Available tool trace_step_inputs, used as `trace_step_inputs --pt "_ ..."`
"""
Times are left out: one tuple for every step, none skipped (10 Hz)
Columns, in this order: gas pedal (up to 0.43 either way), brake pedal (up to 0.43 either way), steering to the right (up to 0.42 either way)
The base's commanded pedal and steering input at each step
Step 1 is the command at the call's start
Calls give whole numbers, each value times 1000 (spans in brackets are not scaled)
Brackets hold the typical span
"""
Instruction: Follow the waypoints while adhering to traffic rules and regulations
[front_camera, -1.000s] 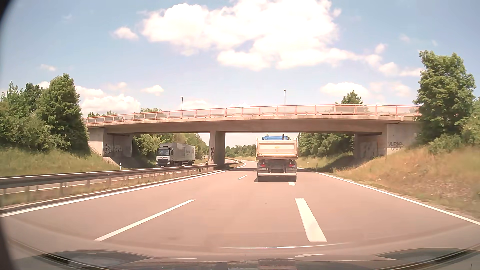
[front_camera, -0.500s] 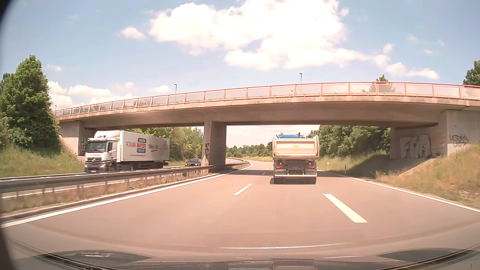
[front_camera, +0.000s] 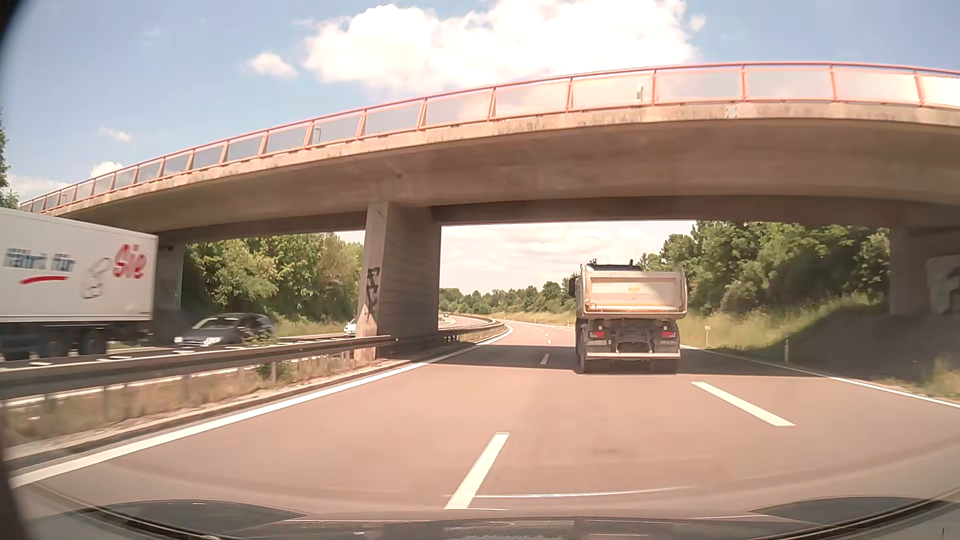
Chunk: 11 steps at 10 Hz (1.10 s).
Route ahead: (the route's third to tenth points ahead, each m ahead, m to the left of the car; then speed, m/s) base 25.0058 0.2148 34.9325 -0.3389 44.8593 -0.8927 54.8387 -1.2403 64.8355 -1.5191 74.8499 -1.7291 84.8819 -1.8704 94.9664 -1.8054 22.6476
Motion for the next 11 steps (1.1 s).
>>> trace_step_inputs --pt "551 12 -1" --pt "551 12 1" --pt "551 12 2" --pt "551 12 6" --pt "551 12 8" --pt "551 12 9" --pt "551 12 10" --pt "551 12 11" --pt "551 12 11" --pt "551 12 10" --pt "551 12 10"
